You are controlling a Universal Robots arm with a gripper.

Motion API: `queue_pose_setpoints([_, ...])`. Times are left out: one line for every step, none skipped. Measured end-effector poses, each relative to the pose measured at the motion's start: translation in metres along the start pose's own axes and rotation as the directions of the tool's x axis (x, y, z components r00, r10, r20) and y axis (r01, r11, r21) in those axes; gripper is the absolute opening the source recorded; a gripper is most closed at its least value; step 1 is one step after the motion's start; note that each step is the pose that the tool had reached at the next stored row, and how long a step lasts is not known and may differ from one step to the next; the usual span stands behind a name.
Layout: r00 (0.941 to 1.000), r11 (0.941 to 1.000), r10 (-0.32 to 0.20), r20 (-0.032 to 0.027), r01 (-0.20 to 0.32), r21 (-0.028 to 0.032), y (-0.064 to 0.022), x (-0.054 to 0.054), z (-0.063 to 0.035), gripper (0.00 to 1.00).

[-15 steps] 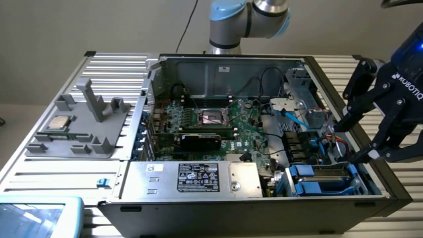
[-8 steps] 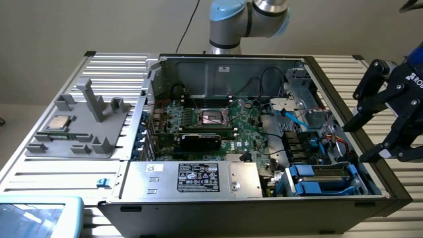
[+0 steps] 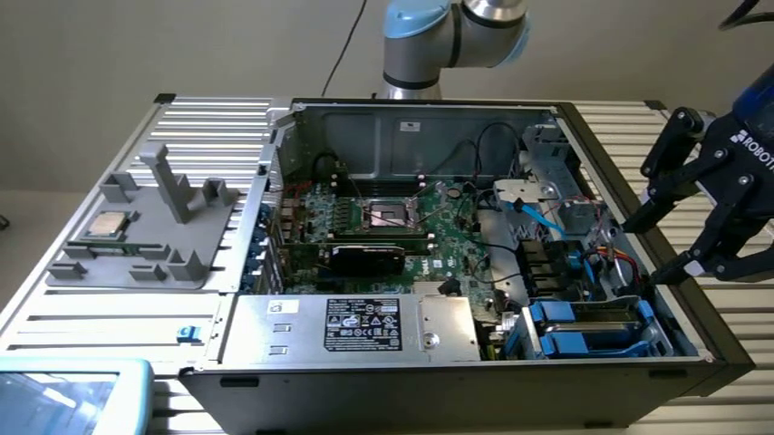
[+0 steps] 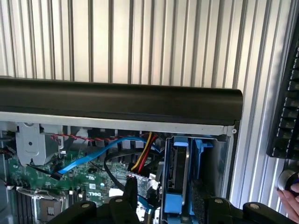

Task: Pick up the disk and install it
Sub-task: 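Insert the first disk wire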

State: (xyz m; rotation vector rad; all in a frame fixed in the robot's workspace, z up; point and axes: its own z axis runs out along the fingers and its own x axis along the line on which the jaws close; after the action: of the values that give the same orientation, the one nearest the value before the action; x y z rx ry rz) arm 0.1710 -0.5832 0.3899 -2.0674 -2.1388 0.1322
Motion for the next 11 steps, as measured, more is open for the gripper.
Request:
queue_pose_setpoints([1.0000,1.0000,0.000,0.0001,0.000,0.0037,0.0002,-0.0001,-0.0001,0.57])
queue_pose_setpoints([1.0000,1.0000,0.000,-0.0001,0.000,0.0070,0.0004,-0.0002,-0.0001,0.57])
queue_pose_setpoints([1.0000,0.9999,0.001,-0.0006,-0.001,0.0115,0.0012,-0.0003,0.0006,0.57])
queue_pose_setpoints([1.0000,0.9999,0.001,-0.0007,-0.001,0.0153,0.0024,-0.0004,0.0013,0.57])
queue_pose_setpoints([1.0000,0.9998,0.001,-0.0014,-0.001,0.0173,0.0037,-0.0005,0.0023,0.57])
queue_pose_setpoints([1.0000,0.9998,0.001,-0.0021,-0.001,0.0185,0.0049,-0.0006,0.0034,0.57])
queue_pose_setpoints([1.0000,0.9998,0.002,-0.0031,-0.002,0.0189,0.0058,-0.0007,0.0046,0.57])
queue_pose_setpoints([1.0000,0.9998,0.008,-0.0054,-0.008,0.0186,0.0061,-0.0008,0.0058,0.57])
queue_pose_setpoints([0.9997,0.9996,0.023,-0.0084,-0.023,0.0178,0.0063,-0.0008,0.0068,0.57])
queue_pose_setpoints([0.9992,0.9991,0.039,-0.0121,-0.038,0.0170,0.0065,-0.0009,0.0078,0.57])
queue_pose_setpoints([0.9984,0.9984,0.054,-0.0157,-0.054,0.0162,0.0067,-0.0009,0.0087,0.57])
